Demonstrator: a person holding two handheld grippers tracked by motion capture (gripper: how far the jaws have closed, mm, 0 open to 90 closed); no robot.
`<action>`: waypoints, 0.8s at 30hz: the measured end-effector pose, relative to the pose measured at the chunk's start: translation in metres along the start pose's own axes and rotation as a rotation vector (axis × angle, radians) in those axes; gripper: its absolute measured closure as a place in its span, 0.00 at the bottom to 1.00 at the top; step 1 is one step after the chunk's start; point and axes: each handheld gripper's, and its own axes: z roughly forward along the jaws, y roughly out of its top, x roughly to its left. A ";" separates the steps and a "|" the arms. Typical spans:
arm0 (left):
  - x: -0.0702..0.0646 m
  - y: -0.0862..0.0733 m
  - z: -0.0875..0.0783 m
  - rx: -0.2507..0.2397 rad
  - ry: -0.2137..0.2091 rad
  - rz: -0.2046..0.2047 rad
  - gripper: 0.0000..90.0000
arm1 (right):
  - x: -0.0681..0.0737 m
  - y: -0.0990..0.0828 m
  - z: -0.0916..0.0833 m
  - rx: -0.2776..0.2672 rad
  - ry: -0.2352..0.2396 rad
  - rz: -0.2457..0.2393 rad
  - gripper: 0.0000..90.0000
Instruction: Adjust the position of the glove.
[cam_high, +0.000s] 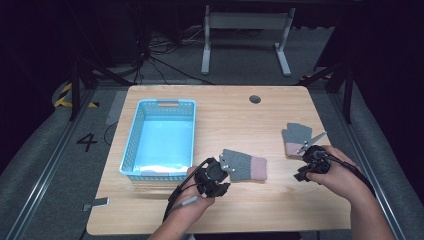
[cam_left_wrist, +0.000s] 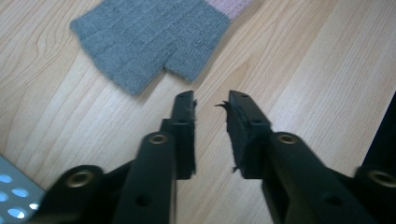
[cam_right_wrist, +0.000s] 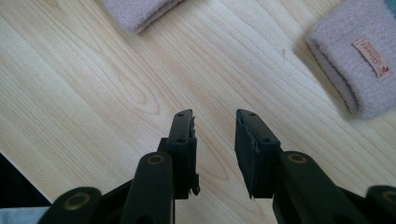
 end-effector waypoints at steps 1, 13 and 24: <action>0.000 0.000 0.000 0.000 0.000 0.000 0.86 | 0.000 0.000 0.000 0.000 0.000 0.000 0.77; 0.007 0.000 -0.006 -0.001 -0.039 -0.027 0.99 | -0.001 0.005 -0.001 -0.058 0.008 -0.001 0.98; 0.009 0.000 -0.014 -0.047 -0.015 -0.036 1.00 | 0.002 0.009 -0.003 -0.114 0.036 0.000 1.00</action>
